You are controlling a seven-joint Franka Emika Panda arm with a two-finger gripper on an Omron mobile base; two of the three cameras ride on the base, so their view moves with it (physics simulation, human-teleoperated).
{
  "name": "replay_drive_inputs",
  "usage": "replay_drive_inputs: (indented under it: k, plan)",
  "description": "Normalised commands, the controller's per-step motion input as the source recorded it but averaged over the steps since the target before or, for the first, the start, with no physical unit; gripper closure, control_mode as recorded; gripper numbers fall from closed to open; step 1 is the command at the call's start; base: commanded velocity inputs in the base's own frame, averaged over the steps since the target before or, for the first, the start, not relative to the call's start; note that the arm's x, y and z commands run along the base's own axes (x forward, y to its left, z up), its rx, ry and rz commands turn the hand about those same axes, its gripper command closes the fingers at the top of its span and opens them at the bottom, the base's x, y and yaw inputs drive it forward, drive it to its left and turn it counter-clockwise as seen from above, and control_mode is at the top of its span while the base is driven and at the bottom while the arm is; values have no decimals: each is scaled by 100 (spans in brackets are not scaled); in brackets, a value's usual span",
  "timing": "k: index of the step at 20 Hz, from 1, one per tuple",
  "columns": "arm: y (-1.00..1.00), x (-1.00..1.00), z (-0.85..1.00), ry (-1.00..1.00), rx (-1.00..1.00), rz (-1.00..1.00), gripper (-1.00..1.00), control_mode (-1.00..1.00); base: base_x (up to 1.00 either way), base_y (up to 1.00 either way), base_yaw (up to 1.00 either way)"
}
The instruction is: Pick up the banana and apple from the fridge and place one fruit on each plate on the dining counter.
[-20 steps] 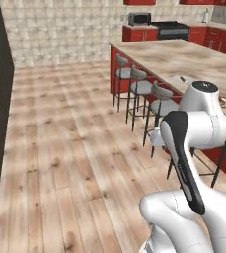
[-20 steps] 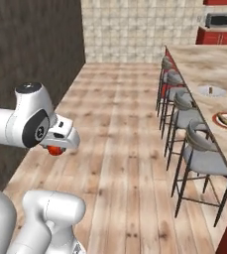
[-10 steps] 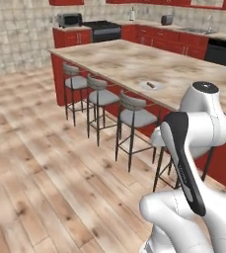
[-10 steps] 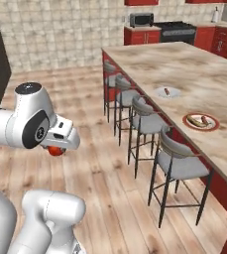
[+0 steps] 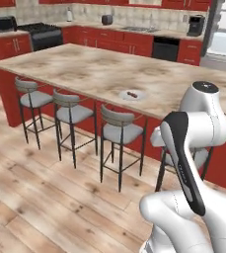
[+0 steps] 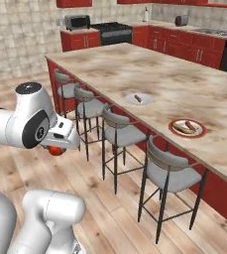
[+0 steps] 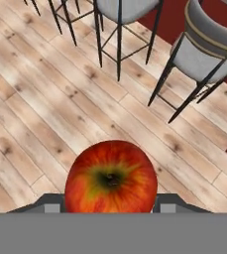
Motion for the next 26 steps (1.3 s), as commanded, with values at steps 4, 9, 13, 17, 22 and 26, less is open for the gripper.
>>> replay_drive_inputs:
  k: [4,9,13,17,22,26]
  plan:
    - [0,0,0,0,0,0,100,100,100,92,-53]
    - [0,0,0,0,0,0,100,100,100,87,-56]
    - [0,0,0,0,0,0,100,100,100,93,-52]
    - [0,0,0,0,0,0,100,100,100,91,-51]
    - [0,0,0,0,0,0,100,100,86,87,-54]
    - [0,0,0,0,0,0,100,100,62,64,-60]
